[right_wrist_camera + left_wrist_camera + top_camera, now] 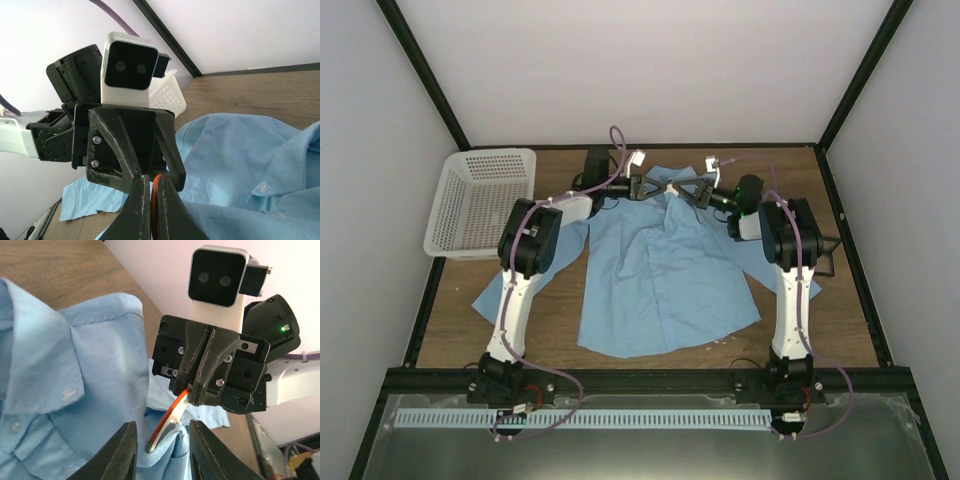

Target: Pin the brooch onto the clothing

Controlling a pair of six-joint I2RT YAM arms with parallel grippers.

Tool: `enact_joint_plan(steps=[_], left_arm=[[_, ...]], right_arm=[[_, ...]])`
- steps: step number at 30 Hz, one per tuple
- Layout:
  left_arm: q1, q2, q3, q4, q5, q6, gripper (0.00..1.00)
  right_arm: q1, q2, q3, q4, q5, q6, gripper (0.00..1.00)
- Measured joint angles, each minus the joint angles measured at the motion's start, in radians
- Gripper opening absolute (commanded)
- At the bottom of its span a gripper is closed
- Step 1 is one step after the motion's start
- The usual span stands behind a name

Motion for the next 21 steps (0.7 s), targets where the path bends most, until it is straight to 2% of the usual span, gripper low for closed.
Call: enact_joint_plan(steps=[10,15,21], left_arm=[[0.000,0.046,0.018,0.073,0.034,-0.077,0.17],[-0.001,0.056,0.024,0.095,0.043,-0.095,0.06],[-0.003,0.056,0.024,0.126,0.057,-0.105,0.01]], right_arm=[[0.000,0.000,0.000,-0.006,-0.005,0.000,0.01],[-0.003,0.000,0.000,-0.008,-0.003,0.000,0.00],[-0.013,0.000,0.000,-0.023,0.002,0.000,0.01]])
